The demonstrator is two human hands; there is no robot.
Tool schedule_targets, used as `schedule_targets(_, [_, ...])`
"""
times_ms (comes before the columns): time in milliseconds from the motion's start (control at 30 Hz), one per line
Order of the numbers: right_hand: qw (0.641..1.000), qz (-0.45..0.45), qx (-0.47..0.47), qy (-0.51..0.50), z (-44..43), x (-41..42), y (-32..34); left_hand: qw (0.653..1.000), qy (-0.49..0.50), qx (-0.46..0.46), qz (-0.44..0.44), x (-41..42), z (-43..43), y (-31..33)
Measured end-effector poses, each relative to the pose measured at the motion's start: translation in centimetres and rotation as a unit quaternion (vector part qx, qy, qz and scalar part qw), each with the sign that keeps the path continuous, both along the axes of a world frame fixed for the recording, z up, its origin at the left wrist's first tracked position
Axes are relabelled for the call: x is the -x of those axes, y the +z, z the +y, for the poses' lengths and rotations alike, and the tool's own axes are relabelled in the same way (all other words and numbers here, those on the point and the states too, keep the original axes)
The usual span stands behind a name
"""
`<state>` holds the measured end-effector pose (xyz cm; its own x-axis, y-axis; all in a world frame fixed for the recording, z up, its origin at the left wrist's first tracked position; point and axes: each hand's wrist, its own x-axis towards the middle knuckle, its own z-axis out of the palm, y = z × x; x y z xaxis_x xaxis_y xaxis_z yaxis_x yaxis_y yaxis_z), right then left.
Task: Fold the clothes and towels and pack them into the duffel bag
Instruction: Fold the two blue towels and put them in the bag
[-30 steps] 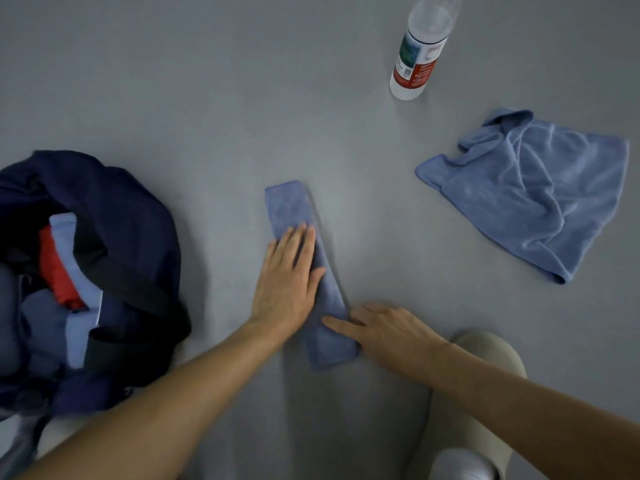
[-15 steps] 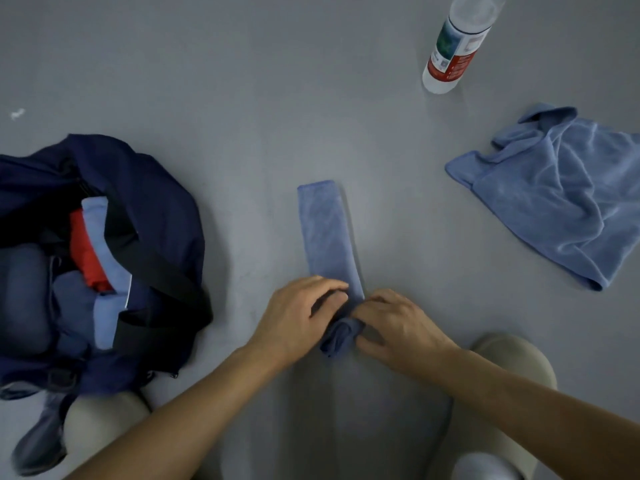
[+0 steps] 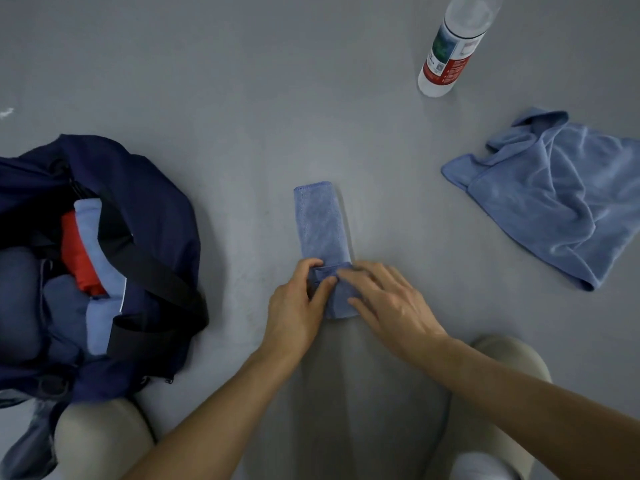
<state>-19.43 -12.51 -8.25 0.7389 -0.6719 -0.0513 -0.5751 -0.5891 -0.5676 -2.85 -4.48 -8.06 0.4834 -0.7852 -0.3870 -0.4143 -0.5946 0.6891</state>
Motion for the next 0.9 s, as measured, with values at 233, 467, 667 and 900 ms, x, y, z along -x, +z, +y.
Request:
schedule_targets(233, [0.978, 0.124, 0.115, 0.124, -0.3, 1.2, -2.4, 0.977, -0.083, 0.077, -0.179, -0.6, 1.1, -1.0])
schedule_targets(467, [0.979, 0.114, 0.136, 0.099, -1.2, 0.8, -2.6, 0.919, -0.282, 0.113, -0.251, -1.8, 3.1, -3.4])
schedule_targets(667, [0.978, 0.083, 0.141, 0.13, -2.0, 0.2, -1.8, 0.943, -0.254, 0.092, -0.196, -2.1, 2.6, -3.2])
schedule_targets(900, [0.994, 0.007, -0.096, 0.054, -3.2, -0.7, 0.4, 0.97, -0.215, 0.052, -0.1, -3.4, 0.9, 0.1])
